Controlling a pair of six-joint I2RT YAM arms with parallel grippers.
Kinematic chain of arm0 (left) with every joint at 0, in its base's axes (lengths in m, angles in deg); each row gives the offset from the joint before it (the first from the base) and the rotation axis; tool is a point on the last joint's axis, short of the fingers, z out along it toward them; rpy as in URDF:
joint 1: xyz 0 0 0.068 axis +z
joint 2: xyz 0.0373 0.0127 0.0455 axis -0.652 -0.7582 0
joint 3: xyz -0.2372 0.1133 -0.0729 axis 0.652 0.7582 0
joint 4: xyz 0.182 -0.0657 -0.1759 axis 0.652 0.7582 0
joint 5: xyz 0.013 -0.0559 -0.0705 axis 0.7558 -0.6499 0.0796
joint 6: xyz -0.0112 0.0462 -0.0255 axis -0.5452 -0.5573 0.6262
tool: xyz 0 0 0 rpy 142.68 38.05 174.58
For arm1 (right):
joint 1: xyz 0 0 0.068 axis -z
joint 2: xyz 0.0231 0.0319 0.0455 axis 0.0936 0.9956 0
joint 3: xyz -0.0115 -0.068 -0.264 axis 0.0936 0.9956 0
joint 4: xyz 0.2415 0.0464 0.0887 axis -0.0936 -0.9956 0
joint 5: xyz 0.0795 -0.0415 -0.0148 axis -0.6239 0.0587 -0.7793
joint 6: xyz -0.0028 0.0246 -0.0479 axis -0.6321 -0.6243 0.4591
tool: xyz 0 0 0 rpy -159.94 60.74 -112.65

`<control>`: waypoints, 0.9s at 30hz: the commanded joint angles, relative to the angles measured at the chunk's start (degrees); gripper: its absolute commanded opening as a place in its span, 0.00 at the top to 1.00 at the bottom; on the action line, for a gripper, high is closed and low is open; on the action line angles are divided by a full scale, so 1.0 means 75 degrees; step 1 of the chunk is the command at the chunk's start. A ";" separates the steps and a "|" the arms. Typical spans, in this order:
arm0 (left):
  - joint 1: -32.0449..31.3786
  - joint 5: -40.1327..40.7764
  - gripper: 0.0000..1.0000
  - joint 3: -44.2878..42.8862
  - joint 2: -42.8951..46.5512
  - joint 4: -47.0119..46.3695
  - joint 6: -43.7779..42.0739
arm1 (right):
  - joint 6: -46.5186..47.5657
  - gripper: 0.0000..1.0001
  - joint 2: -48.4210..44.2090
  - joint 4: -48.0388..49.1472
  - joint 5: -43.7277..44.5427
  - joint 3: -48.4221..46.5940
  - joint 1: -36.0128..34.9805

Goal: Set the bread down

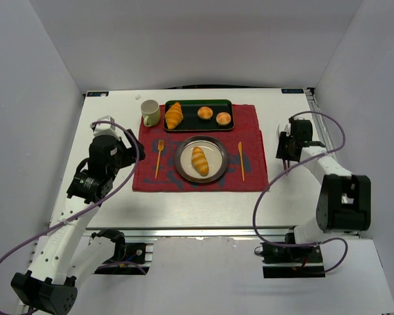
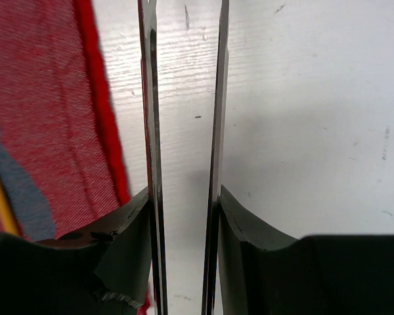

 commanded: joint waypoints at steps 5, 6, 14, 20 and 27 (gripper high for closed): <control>-0.0025 -0.0167 0.02 -0.0323 0.0023 0.0090 -0.0129 | 0.0474 0.56 0.1059 0.0861 -0.0593 -0.0633 0.0503; -0.0025 -0.0167 0.02 -0.0288 0.0035 0.0066 -0.0129 | 0.0520 0.55 0.1269 0.0861 -0.0617 -0.0680 0.0539; -0.0025 -0.0156 0.02 -0.0217 0.0129 0.0066 -0.0129 | 0.0486 0.39 0.1774 0.0908 -0.0641 -0.0668 0.0656; -0.0025 -0.0120 0.02 -0.0217 0.0187 0.0101 -0.0117 | 0.0462 0.20 0.1868 0.0721 -0.0559 -0.0762 0.0680; -0.0025 -0.0074 0.02 -0.0264 0.0199 0.0183 -0.0129 | 0.0439 0.11 0.1460 0.0393 -0.0570 -0.0926 0.0680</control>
